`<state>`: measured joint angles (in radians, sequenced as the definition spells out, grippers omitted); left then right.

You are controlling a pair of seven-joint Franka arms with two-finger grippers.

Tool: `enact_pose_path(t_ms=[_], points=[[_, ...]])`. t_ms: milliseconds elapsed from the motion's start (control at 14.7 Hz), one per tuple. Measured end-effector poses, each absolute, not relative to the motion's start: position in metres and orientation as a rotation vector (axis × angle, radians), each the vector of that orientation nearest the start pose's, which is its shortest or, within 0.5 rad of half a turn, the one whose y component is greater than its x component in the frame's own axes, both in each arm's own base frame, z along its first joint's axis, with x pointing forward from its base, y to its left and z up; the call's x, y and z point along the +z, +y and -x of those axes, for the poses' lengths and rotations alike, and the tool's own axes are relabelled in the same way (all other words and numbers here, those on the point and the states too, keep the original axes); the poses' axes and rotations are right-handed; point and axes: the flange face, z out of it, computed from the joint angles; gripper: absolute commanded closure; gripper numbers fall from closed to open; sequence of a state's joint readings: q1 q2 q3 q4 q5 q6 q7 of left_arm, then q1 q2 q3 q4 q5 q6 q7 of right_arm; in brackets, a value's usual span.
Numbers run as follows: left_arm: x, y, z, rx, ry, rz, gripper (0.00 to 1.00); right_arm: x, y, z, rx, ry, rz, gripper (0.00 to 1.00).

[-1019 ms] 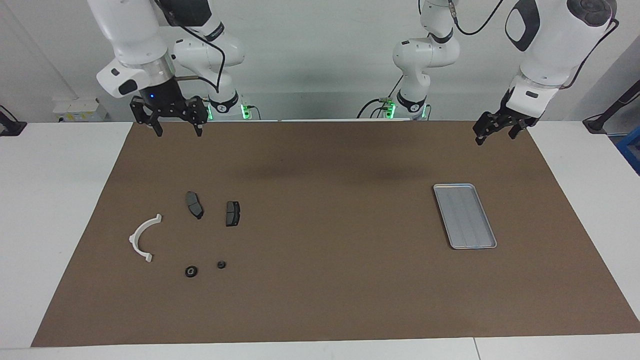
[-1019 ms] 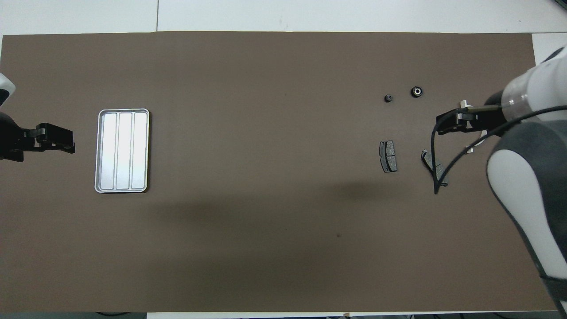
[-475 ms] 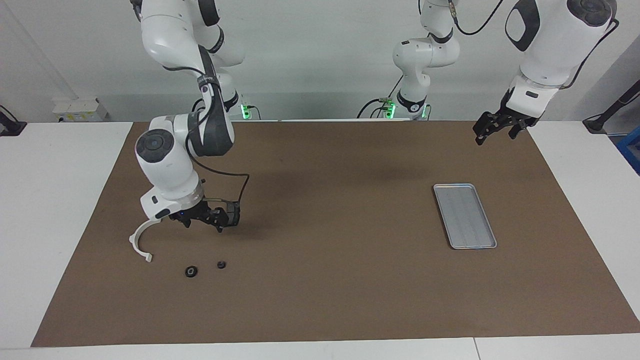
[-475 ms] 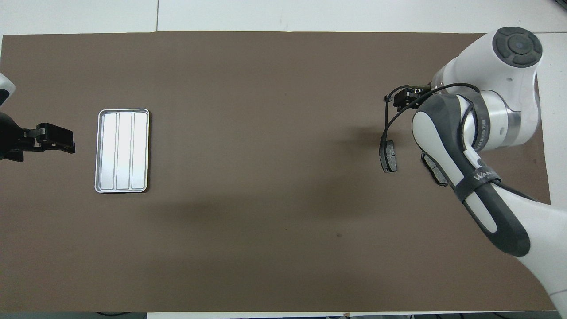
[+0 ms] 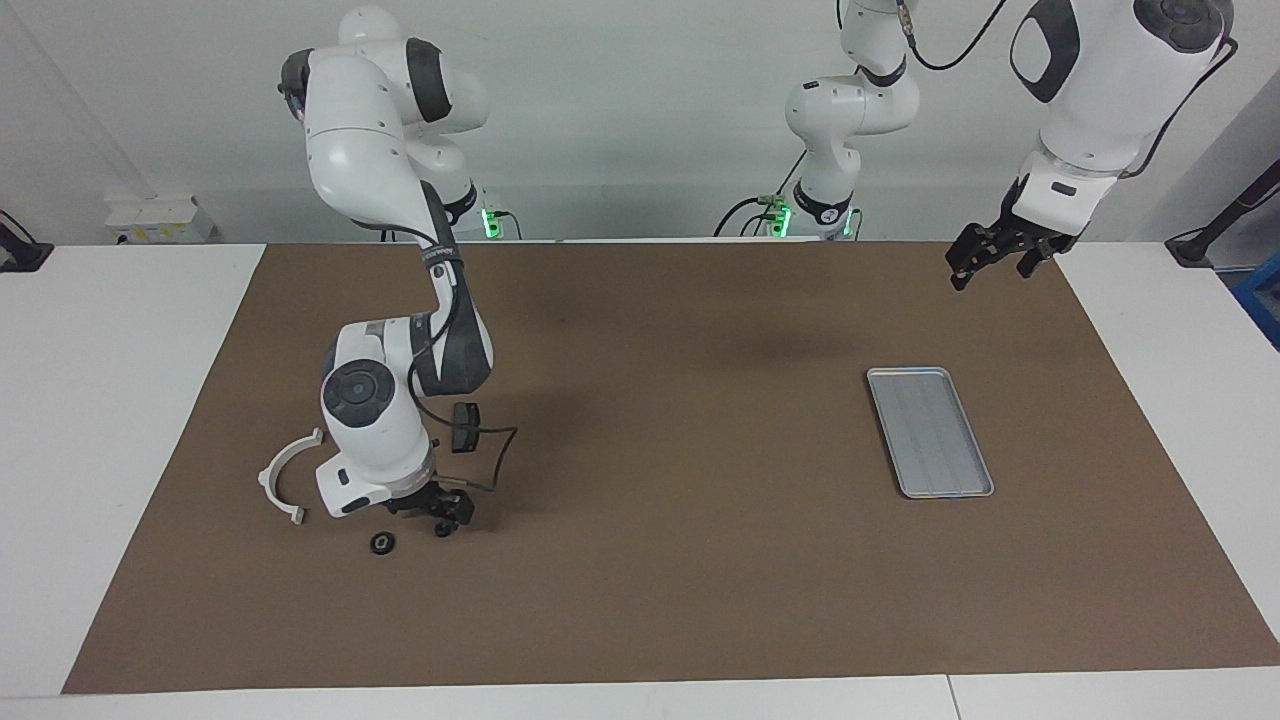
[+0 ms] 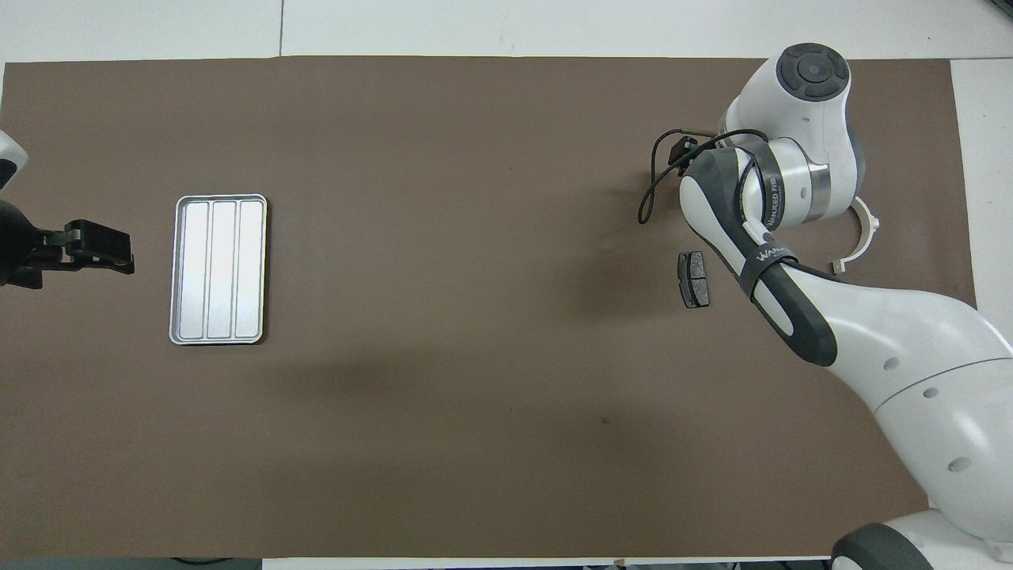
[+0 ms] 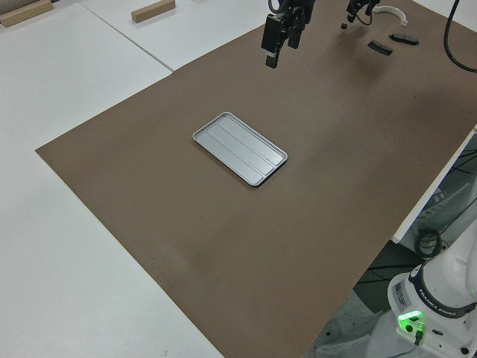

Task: Pick bearing gear from pile to tray
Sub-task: 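Reach the right gripper down to the smaller black bearing part, then close the right gripper on the small black part and lift it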

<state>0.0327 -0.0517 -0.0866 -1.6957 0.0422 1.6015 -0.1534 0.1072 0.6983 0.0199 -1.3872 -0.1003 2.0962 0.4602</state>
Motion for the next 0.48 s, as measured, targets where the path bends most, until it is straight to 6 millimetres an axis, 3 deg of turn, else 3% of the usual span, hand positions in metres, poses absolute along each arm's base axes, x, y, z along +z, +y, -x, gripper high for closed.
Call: enact_pose_path(t_ms=[475], points=[[0.596,-0.026,-0.538,0.058,-0.151,3.087,0.0,0.286,0.092,-0.739,-0.105,0.51,3.153,0.03]])
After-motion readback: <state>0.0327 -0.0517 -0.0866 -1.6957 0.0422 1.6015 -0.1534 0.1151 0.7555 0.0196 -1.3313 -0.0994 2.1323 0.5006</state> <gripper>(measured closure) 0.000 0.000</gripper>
